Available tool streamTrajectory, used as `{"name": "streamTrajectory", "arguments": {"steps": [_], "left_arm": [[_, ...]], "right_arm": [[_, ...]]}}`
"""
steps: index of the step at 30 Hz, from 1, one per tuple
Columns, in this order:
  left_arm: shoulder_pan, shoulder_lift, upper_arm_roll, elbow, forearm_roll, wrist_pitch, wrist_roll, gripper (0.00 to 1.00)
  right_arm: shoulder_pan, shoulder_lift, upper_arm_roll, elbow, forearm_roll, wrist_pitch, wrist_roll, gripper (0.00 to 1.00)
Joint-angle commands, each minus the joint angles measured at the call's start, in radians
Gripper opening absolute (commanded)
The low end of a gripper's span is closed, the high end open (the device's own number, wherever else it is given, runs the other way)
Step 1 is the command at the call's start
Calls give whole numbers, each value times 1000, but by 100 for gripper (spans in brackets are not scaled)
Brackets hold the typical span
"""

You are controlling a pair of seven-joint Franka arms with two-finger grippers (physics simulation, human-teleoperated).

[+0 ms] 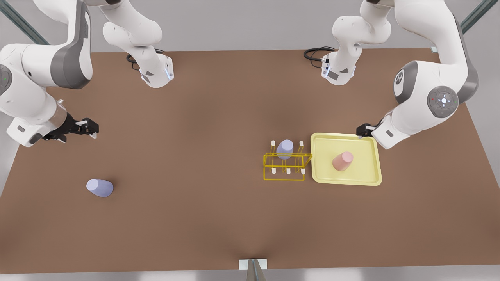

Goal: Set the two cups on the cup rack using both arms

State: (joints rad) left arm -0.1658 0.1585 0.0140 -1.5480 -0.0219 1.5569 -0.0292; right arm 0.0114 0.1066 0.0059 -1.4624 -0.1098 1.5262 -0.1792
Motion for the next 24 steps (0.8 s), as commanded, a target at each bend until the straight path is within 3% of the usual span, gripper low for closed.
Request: {"name": "streamTrajectory", "arguments": {"steps": [1,3,5,7,12,17,24], "left_arm": [[0,-1,3,0,0,15,0,100],[-3,9,12,-77,-1,90,2,100],[-20,24,11,-360,-1,520,0,100],[-23,59,11,-474,-7,773,0,100],[-17,168,11,-475,-4,871,6,100],[-11,165,14,-501,-3,870,6,100],[8,148,27,-555,-1,864,6,100]], "right_arm": [[-5,1,-1,0,2,3,-17,100],[-11,39,-7,26,7,14,-28,100],[-91,244,-21,143,9,61,-74,100],[-166,361,-21,151,7,209,-112,100],[-235,530,-21,143,32,434,-114,100],[-246,484,-12,-136,28,776,-114,100],[-248,525,-14,-177,28,779,-117,100]]}}
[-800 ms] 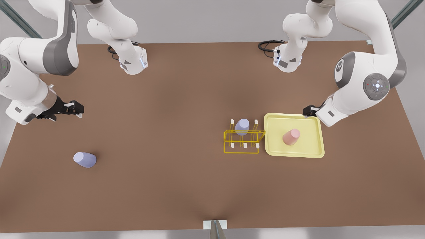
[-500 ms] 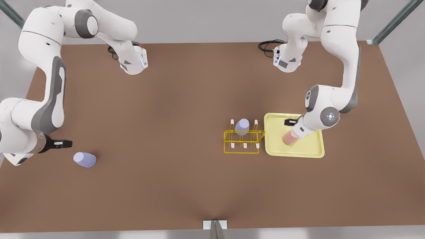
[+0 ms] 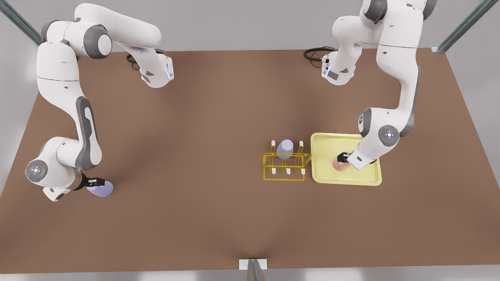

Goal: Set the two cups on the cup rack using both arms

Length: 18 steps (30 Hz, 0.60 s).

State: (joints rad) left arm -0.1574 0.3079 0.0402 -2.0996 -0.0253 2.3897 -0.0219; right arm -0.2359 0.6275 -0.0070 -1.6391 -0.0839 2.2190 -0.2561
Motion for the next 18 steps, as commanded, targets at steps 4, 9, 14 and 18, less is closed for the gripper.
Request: {"name": "streamTrajectory", "arguments": {"steps": [4,9,14,18], "left_arm": [[-2,-1,1,-46,1,55,-1,100],[-5,3,0,-100,-1,149,-1,100],[-16,39,0,-115,-1,192,-1,100],[-14,54,0,-125,-2,197,-1,100]], "right_arm": [[0,40,-1,-1,3,85,-42,100],[-13,74,-1,-1,4,74,-42,100],[-16,84,1,-1,4,71,-57,100],[-14,81,5,-1,6,51,-58,100]]}}
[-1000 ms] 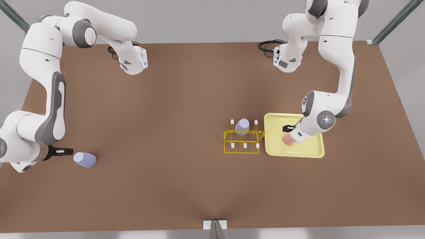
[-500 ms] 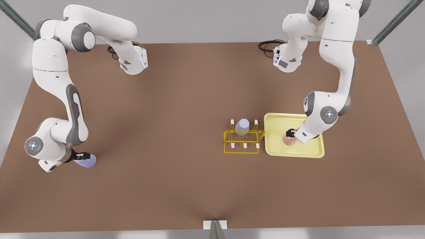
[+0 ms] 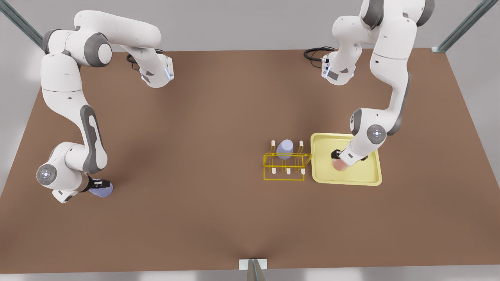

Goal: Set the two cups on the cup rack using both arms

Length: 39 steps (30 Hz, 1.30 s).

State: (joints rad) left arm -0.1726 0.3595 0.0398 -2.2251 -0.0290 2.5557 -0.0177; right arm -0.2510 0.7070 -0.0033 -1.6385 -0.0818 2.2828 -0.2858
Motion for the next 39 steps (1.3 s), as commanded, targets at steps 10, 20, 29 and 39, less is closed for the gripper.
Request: {"name": "streamTrajectory", "arguments": {"steps": [10,20,29,39], "left_arm": [[1,13,2,-18,0,54,-7,83],[15,1,2,-7,3,51,-5,83],[-65,25,-6,431,6,-469,-183,83],[-131,229,-72,887,-32,-729,-314,83]], "right_arm": [[-1,-4,5,0,2,-25,-30,100],[-1,-8,16,2,2,-42,-32,100],[-1,-4,16,11,2,-42,-47,84],[1,-17,57,32,14,-86,-47,84]]}}
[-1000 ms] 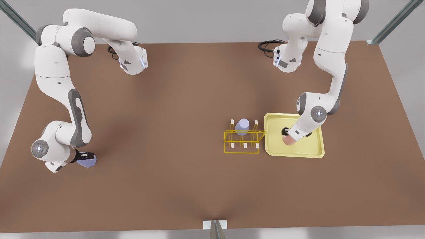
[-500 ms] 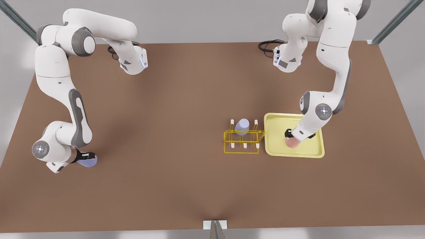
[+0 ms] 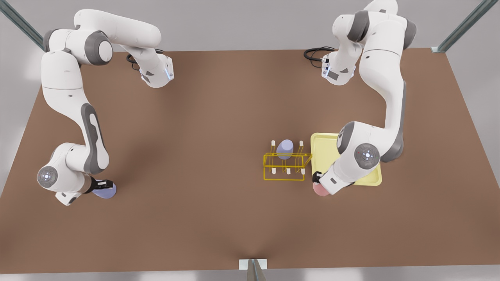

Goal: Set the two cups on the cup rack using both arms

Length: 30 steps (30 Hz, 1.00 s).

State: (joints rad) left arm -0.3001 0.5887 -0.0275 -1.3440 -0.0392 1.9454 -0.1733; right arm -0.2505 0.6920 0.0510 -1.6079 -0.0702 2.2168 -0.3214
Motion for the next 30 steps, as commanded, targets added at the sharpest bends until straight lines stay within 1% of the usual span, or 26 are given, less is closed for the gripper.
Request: {"name": "streamTrajectory", "arguments": {"steps": [1,3,6,11,15,18,19,23,27,30], "left_arm": [[-27,16,-3,34,-21,-117,-161,83],[-28,20,-3,39,-25,-121,-218,83],[-36,19,-26,31,-25,-232,-235,83],[-37,43,-48,6,-27,-212,-235,83],[-34,45,-48,-32,-27,-214,-239,84],[-34,45,-52,-37,-28,-214,-239,100],[-30,43,-58,-37,-28,-215,-239,100],[-24,37,-60,-37,-27,-221,-241,100],[-24,40,-60,-81,-28,-226,-247,100],[-24,40,-62,-83,-27,-241,-292,100]], "right_arm": [[0,-6,18,2,4,-20,-11,84],[0,-9,49,3,3,-20,-11,84],[3,-12,101,11,3,-20,-11,84],[7,-12,190,28,3,-20,-10,84],[13,-8,285,39,6,-19,1,84],[23,-6,351,52,7,-19,7,84],[45,-6,362,63,7,-20,13,84],[149,-11,362,103,6,-20,10,84],[276,-6,362,174,10,-22,21,84],[355,1,362,209,18,-11,56,84]]}}
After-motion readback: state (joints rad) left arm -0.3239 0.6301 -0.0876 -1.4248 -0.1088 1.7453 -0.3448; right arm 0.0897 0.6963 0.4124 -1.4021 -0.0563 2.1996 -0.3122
